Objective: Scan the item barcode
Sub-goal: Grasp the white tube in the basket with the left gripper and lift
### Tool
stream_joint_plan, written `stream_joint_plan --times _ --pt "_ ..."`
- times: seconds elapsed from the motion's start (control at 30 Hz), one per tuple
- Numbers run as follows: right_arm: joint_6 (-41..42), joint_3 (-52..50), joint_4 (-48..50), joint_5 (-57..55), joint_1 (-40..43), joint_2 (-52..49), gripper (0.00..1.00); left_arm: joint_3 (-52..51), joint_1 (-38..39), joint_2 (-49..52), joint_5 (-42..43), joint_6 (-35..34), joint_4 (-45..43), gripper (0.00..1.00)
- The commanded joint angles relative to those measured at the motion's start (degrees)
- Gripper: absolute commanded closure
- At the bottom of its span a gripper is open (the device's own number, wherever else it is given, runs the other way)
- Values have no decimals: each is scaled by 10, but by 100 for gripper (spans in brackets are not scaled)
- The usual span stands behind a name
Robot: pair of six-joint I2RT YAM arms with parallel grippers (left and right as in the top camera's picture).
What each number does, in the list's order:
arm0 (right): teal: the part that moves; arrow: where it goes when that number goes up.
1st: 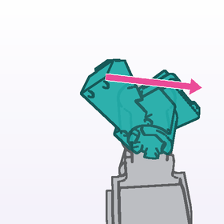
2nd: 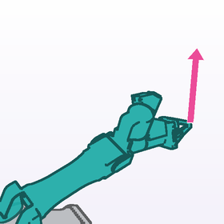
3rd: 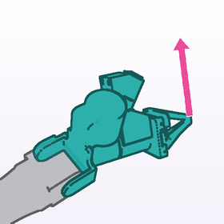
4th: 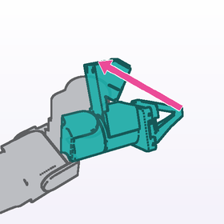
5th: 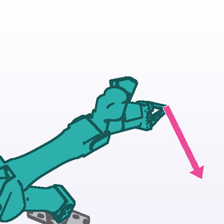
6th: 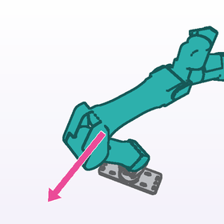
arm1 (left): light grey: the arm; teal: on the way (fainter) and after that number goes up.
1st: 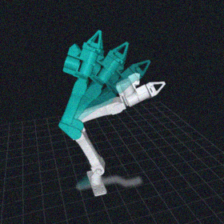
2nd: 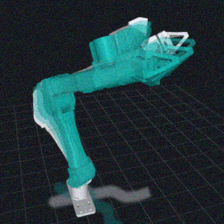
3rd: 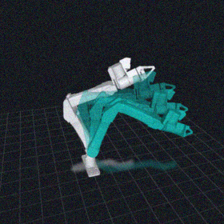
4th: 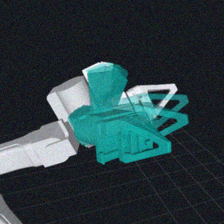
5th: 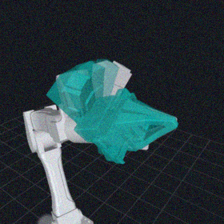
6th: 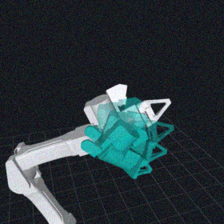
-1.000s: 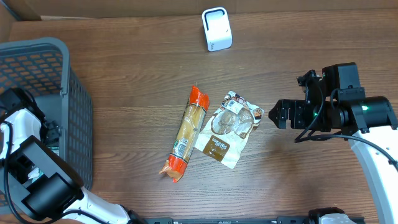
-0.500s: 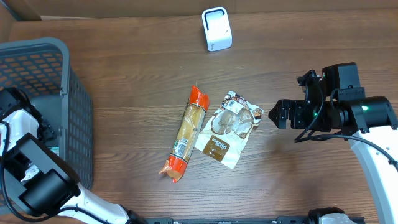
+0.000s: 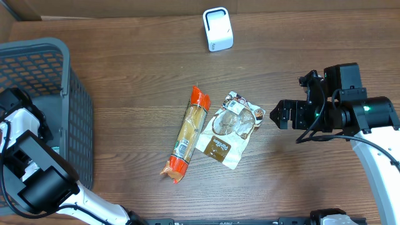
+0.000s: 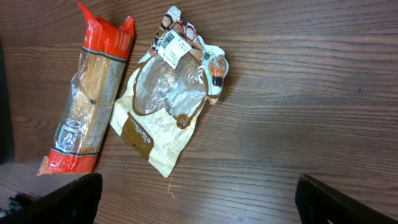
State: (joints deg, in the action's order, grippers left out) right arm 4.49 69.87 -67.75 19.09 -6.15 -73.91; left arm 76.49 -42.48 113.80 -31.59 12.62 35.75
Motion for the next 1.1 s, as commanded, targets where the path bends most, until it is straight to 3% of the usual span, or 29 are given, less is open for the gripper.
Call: stream_joint_plan --times 0.0,0.6,0.87,1.07 --pt "2 14 2 0 -4 -1 0 -24 -6 29 58 -29 24 96" --pt "2 14 2 0 -4 -1 0 -20 -6 -214 266 -63 52 96" --pt "2 14 2 0 -4 -1 0 -19 11 -321 283 -98 53 96" --pt "2 14 2 0 -4 -1 0 25 69 -390 263 -105 67 96"
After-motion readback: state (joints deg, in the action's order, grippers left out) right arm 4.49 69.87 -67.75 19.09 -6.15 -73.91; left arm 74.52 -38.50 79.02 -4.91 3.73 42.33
